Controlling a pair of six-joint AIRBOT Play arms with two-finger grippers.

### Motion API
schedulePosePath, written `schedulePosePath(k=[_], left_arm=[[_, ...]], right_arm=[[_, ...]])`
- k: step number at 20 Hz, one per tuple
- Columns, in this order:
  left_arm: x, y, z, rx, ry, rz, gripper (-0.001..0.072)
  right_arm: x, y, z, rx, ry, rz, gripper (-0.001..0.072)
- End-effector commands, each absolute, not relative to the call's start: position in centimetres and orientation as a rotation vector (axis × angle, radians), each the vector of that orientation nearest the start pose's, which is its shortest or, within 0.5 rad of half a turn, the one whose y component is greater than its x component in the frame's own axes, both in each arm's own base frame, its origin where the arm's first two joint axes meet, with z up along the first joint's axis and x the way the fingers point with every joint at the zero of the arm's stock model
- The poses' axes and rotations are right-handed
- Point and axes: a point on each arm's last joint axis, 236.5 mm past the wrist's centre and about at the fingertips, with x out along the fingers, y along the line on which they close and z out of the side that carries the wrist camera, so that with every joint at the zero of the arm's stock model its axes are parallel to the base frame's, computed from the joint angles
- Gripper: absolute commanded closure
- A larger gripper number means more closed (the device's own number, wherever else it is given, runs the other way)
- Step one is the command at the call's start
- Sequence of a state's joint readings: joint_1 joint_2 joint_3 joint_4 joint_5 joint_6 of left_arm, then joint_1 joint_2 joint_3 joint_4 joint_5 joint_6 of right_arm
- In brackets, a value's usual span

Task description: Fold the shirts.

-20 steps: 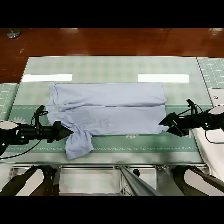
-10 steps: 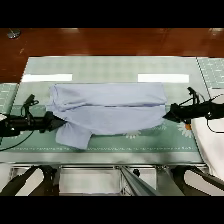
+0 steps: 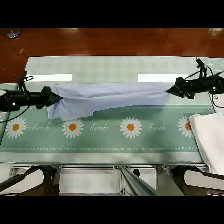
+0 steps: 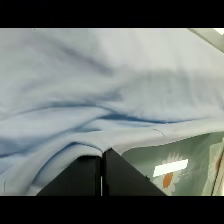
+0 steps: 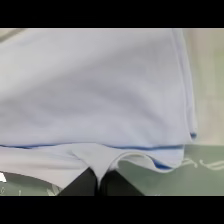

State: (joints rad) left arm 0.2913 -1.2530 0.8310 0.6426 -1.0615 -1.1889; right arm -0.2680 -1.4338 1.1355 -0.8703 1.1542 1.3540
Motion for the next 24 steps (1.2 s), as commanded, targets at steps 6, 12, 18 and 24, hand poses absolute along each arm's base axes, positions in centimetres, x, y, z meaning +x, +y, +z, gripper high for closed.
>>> schedulePosePath(k=[6,12,18,24], left_arm=[[45.8,-5.0,-2.5,-0.829,1.117,-0.285,0.0685],[46.3,-5.1,-4.3,-0.842,1.143,-0.269,0.0603],[41.6,-1.2,-3.8,-0.722,1.376,-0.208,0.0006],[40.5,1.3,-1.0,-0.604,1.261,-0.082,0.0006]], right_arm=[[45.6,3.4,-3.6,0.735,1.263,0.246,0.0691],[45.6,4.3,-5.2,0.783,1.296,0.282,0.0602],[45.6,0.3,-5.6,0.734,1.291,0.207,0.0087],[44.9,-1.2,-8.6,0.766,1.353,0.132,0.0087]])
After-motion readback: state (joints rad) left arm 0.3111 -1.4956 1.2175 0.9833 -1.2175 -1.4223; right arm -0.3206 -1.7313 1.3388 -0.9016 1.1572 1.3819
